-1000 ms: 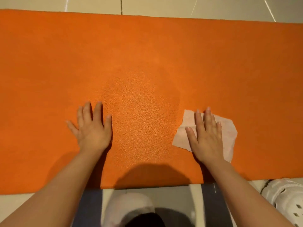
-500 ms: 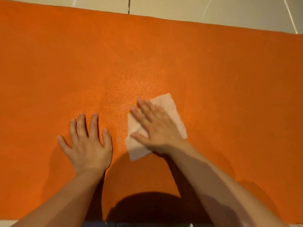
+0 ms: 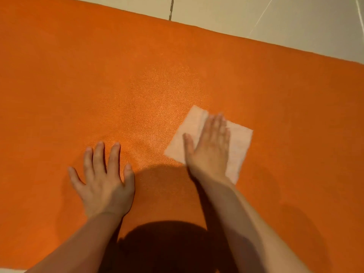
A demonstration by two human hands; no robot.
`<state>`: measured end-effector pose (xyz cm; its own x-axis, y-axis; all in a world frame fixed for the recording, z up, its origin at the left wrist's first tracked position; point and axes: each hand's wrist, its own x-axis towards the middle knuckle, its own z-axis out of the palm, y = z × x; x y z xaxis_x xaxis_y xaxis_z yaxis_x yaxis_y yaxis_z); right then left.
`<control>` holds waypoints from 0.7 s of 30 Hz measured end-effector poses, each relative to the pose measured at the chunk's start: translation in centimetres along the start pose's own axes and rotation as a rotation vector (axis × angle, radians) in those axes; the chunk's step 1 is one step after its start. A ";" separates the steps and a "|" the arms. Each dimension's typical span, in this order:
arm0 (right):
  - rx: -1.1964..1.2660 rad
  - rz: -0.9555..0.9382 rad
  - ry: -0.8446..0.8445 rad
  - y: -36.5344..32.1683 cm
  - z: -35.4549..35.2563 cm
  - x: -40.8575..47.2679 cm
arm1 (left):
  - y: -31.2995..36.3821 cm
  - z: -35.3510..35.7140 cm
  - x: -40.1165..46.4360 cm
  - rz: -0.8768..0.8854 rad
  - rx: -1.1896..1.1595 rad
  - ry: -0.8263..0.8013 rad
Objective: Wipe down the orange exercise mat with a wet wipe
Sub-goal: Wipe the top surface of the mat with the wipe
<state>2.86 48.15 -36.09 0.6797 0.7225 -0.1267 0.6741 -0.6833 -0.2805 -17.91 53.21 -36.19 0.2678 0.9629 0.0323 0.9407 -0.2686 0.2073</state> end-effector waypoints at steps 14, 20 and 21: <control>-0.131 -0.032 -0.043 9.5 -4.0 3.4 | -0.2 -0.1 0.0 0.009 -0.024 0.007; -0.080 0.176 0.045 7.2 -2.5 -0.2 | -0.1 -0.2 0.2 -0.013 -0.008 0.012; -0.086 0.121 0.045 5.4 -1.8 -0.5 | 0.0 -0.2 0.3 -0.018 -0.003 0.006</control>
<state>6.71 43.93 -35.88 0.7685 0.6301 -0.1110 0.6074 -0.7730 -0.1831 -17.88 53.52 -35.97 0.2496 0.9677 0.0342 0.9446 -0.2511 0.2113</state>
